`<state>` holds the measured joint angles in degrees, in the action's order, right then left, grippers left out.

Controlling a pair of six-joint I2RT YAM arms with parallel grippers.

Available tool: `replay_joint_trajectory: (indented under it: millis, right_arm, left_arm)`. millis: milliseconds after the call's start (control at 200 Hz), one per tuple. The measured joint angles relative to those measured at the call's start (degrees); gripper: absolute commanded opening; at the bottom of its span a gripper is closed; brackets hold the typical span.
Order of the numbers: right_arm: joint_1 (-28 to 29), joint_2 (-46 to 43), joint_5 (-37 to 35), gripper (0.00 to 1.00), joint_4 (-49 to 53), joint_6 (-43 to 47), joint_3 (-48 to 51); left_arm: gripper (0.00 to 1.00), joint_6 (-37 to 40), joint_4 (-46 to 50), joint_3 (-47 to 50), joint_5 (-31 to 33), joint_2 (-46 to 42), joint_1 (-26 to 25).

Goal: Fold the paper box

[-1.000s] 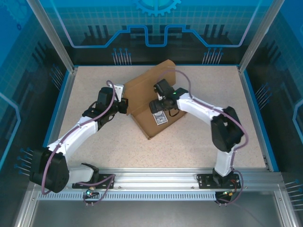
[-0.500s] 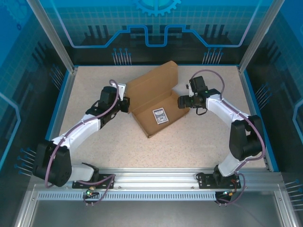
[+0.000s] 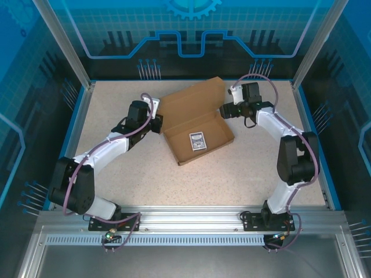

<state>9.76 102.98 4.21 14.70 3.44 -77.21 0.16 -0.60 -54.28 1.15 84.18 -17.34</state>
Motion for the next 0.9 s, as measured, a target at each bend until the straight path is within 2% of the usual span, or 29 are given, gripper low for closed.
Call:
replay_joint_trajectory:
  millis: [365,630,896]
  right_arm:
    - [-2.3,9.0,12.6,0.74,-3.6,9.6,-11.4]
    - [-2.4,12.2,19.3,0.44,-1.1,14.7,-16.6]
    - [-3.1,12.0,20.5,0.29,-1.2,16.1,-15.4]
  left_arm:
    - [0.13,0.1,-0.1,-1.1,-0.6,1.2,0.0]
    - [0.13,0.2,-0.1,-1.2,-0.6,1.2,0.0]
    - [0.13,0.2,-0.1,-1.2,-0.6,1.2,0.0]
